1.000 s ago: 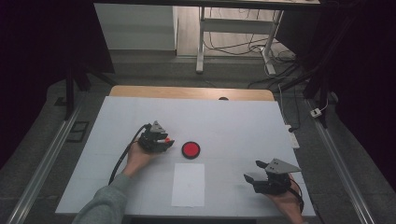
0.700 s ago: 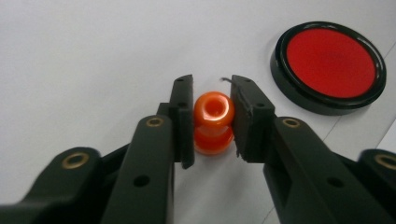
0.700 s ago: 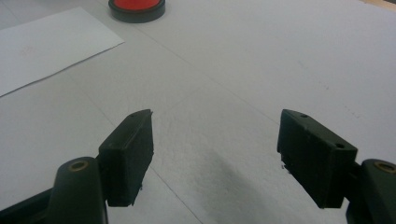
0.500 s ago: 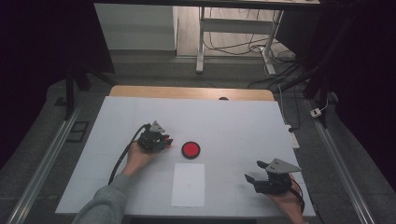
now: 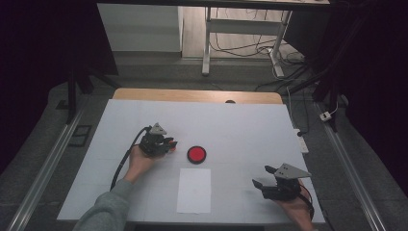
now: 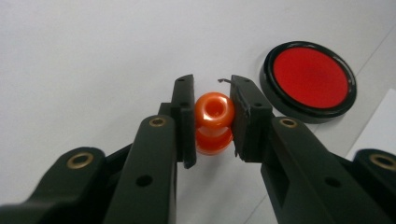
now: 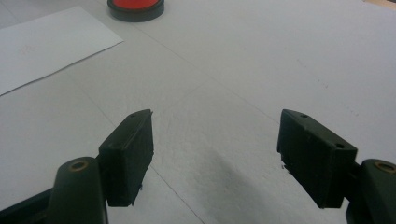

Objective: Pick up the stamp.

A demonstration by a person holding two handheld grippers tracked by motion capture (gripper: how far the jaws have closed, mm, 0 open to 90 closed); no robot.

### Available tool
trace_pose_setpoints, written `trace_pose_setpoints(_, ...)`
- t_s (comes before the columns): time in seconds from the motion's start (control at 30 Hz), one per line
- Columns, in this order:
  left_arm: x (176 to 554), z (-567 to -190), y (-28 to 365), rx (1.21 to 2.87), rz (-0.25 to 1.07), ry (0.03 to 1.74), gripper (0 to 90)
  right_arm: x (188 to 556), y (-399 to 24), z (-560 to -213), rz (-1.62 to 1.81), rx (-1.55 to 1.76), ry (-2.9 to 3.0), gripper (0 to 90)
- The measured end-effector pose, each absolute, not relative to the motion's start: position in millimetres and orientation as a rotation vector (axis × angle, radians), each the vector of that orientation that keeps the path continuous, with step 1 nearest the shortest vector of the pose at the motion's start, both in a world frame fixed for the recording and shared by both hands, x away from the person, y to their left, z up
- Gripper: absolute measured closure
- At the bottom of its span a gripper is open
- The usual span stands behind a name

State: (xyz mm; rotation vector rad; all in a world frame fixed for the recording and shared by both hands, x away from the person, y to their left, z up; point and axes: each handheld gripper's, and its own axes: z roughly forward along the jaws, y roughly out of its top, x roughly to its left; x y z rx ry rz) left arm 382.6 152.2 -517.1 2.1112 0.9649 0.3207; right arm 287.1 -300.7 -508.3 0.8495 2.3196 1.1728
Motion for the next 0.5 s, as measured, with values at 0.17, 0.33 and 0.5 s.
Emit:
trace_pose_setpoints(0.17,379,-511,154,2.085,0.311,0.95,71.9,287,-300,-508,1.172,0.849,2.316,26.6)
trace_pose_setpoints(0.33,372,-502,156,2.054,0.292,0.926,71.9,286,-300,-507,1.166,0.846,2.318,26.6)
trace_pose_setpoints(0.5,367,-496,155,2.044,0.28,0.893,71.9,286,-299,-507,1.17,0.837,2.312,26.7)
